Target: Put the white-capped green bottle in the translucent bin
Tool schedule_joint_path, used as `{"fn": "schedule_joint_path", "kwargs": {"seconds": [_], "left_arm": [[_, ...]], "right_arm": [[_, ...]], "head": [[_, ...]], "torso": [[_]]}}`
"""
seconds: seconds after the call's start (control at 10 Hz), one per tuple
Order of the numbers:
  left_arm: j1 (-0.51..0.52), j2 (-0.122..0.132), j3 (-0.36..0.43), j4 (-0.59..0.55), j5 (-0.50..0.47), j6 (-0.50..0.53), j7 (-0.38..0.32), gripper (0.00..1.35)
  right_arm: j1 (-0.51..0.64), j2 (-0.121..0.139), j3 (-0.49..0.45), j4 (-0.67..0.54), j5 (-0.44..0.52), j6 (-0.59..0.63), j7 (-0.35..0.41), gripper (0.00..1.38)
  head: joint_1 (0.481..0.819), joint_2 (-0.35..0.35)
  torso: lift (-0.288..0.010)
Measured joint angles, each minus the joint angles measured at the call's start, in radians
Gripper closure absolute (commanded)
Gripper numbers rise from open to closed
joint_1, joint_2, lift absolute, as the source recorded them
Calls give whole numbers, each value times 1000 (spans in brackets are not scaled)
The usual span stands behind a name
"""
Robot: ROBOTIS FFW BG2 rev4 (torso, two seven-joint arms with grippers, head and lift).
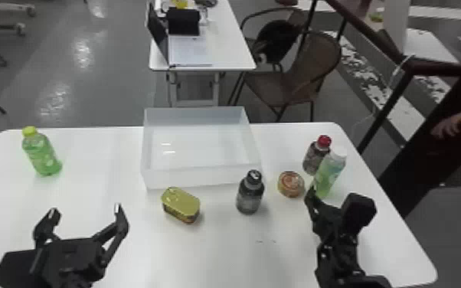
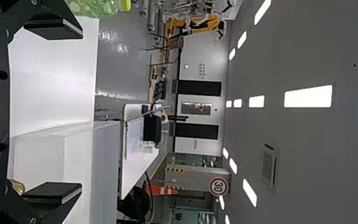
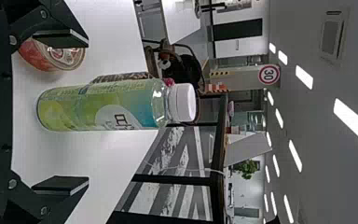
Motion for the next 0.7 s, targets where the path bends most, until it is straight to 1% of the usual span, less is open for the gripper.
{"fn": "schedule_joint_path", "kwargs": {"seconds": [0.1,0.3,0.4,0.7], "left_arm": [[3,-1,2,1,6,-2,0,148],[6,-1,2,6,21,-6,0,148],[5,-1,2,8,23,-8,-1,148],[7,-4,3,11,26,-11,-2,148]], "right_arm": [[-51,-4,0,61,-21,5,21,252],[-145,-13,0,174,-27,4,148,254],[-188,-15,0,227,-23,4,194,252],[-234,-12,-4,278,24,7,181,251]], "head": [[695,-145],[695,-131],[695,-119],[695,-120]], "torso": [[-45],[-45],[-45],[-45]]}}
